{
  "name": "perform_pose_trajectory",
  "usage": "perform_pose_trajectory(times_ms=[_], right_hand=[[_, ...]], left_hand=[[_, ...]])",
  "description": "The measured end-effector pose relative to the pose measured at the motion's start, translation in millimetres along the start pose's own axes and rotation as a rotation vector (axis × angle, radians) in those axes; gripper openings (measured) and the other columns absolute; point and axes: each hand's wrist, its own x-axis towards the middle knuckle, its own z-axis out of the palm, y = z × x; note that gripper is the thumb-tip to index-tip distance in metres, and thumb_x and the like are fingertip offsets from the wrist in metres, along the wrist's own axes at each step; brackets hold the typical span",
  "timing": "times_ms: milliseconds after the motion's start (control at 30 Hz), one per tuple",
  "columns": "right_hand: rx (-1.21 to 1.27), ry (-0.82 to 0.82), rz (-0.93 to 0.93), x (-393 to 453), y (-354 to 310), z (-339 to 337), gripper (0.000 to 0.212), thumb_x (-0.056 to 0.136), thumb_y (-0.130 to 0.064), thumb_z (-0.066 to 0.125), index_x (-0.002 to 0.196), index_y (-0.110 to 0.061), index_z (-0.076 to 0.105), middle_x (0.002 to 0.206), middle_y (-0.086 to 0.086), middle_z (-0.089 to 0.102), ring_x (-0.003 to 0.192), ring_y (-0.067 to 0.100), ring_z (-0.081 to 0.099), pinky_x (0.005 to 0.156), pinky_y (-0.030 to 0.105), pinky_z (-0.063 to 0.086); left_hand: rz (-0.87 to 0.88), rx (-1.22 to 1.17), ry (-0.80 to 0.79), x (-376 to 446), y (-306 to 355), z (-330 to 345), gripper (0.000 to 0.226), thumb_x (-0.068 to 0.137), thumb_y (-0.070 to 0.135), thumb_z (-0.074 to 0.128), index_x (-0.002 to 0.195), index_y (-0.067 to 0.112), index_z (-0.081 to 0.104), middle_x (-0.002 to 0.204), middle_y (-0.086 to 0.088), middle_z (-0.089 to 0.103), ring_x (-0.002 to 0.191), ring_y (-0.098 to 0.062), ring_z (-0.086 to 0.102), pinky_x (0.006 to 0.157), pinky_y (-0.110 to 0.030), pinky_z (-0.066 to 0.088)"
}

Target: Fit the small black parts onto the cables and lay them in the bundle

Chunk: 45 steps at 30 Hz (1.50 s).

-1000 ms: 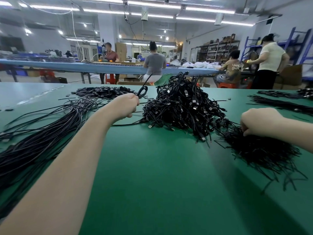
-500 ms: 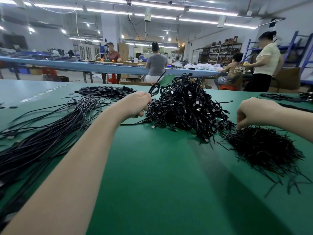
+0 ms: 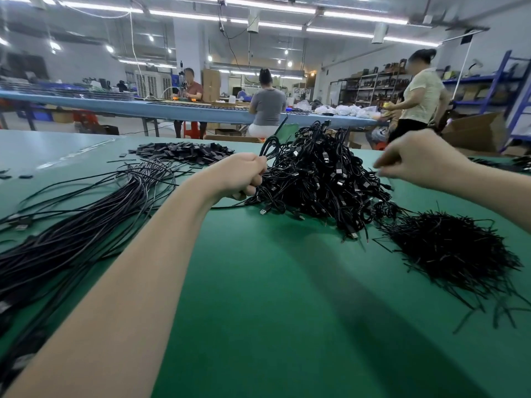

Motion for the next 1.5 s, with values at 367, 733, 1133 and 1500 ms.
perform_pose_trajectory(times_ms=[367, 733, 1133, 1500], right_hand=[[0.688, 0.227, -0.187, 5, -110, -14, 0.018, 0.078, -0.02, 0.077, 0.094, -0.027, 0.073, 0.077, -0.02, 0.067, 0.07, -0.006, 0.065, 0.068, 0.005, 0.049], [0.813, -0.086, -0.183, 21, -110, -24, 0.012, 0.078, -0.015, 0.078, 0.089, -0.018, 0.075, 0.073, -0.008, 0.074, 0.063, 0.004, 0.069, 0.058, 0.012, 0.052], [1.747, -0.696, 0.107, 25, -90, -7, 0.018, 0.081, -0.015, 0.062, 0.093, -0.027, 0.062, 0.081, -0.008, 0.07, 0.075, 0.005, 0.068, 0.063, 0.02, 0.051], [2.223, -0.217, 0.553, 26, -164, 41, 0.016, 0.082, -0.012, 0.071, 0.079, -0.016, 0.056, 0.06, -0.004, 0.067, 0.054, 0.004, 0.064, 0.048, 0.012, 0.048]], left_hand=[[0.083, 0.512, -0.086, -12, 24, 25, 0.031, 0.104, 0.036, 0.031, 0.098, 0.01, 0.046, 0.087, -0.006, 0.051, 0.076, -0.022, 0.049, 0.069, -0.031, 0.039], [0.135, 0.835, -0.103, -17, 41, 42, 0.033, 0.105, 0.032, 0.029, 0.12, 0.008, 0.047, 0.103, -0.011, 0.05, 0.098, -0.03, 0.051, 0.071, -0.026, 0.032], [0.17, -0.279, -0.465, -27, 41, -6, 0.025, 0.101, 0.031, 0.04, 0.084, 0.015, 0.048, 0.063, 0.009, 0.041, 0.055, -0.007, 0.034, 0.055, -0.02, 0.026], [-0.042, -0.363, -0.023, -15, 28, -9, 0.03, 0.105, 0.033, 0.034, 0.083, 0.018, 0.048, 0.053, 0.01, 0.036, 0.046, -0.006, 0.03, 0.052, -0.023, 0.025]])
